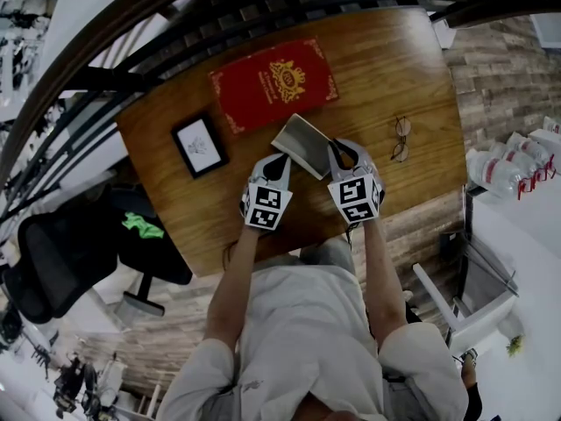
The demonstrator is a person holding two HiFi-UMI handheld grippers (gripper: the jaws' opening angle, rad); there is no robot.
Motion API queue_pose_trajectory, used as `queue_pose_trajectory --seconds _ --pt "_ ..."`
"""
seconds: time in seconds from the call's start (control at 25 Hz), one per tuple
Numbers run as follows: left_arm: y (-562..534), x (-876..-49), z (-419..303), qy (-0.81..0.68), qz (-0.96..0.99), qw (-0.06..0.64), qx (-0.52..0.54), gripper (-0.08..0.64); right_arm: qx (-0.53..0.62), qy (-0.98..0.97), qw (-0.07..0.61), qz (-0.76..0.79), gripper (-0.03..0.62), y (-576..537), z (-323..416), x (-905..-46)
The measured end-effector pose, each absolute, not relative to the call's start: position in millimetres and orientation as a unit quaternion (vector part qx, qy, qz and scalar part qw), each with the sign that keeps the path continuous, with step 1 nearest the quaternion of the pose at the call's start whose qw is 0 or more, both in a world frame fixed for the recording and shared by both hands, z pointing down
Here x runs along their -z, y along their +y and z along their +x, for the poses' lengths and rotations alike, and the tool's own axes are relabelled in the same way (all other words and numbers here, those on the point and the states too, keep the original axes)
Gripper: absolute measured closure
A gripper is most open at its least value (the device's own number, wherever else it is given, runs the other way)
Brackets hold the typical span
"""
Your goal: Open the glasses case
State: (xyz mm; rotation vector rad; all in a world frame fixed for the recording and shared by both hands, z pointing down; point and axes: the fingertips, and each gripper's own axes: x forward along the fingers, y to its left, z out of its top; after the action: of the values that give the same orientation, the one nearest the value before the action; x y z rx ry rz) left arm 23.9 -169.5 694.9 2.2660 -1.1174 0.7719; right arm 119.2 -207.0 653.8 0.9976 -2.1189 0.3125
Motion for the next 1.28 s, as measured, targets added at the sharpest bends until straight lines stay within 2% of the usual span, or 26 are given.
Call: queue_pose_trajectory --seconds 0.92,1.28 --pt "-176 -694 31 -0.412 0.831 0.248 -0.28 0.54 -0.166 -0.82 0.372 0.401 0.577 -204 133 -659" --pt "-176 -692 33 -0.41 0.832 0.246 -0.281 0.54 -0.187 -0.807 0.368 0.422 0.558 -208 141 -666"
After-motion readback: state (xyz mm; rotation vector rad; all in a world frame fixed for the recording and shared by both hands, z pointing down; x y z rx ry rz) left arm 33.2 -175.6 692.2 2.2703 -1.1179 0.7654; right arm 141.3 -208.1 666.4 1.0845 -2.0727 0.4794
